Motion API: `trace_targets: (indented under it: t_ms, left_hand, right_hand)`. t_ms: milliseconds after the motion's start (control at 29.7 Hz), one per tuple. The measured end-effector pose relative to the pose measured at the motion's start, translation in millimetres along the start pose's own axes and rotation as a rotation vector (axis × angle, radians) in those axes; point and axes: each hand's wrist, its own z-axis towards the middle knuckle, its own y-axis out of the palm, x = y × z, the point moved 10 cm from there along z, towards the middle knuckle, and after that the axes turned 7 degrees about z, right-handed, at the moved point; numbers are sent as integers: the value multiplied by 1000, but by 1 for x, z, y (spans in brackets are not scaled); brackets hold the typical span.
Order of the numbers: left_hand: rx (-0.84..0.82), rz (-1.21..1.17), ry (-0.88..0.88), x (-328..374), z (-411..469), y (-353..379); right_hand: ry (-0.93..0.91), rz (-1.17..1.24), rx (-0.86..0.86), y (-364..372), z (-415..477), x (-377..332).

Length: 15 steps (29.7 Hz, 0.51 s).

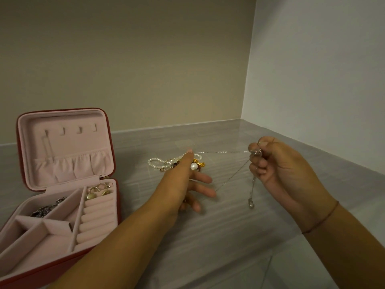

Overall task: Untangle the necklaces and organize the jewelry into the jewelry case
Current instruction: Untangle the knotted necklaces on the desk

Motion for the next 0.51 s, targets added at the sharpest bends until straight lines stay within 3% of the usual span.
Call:
trace_targets:
  t_ms: [135,303,505]
  left_hand:
    - [15,-84,37,4,2,-3]
    - [93,-15,181,17,1,-6]
    - [-25,-132,463,54,-21,5]
  right_hand:
    - [-40,-167,-26,4,-3,-5]
    - [-102,-374,-127,21,-8,-8]
    - [-126,-510,-229,37,-11,-6]
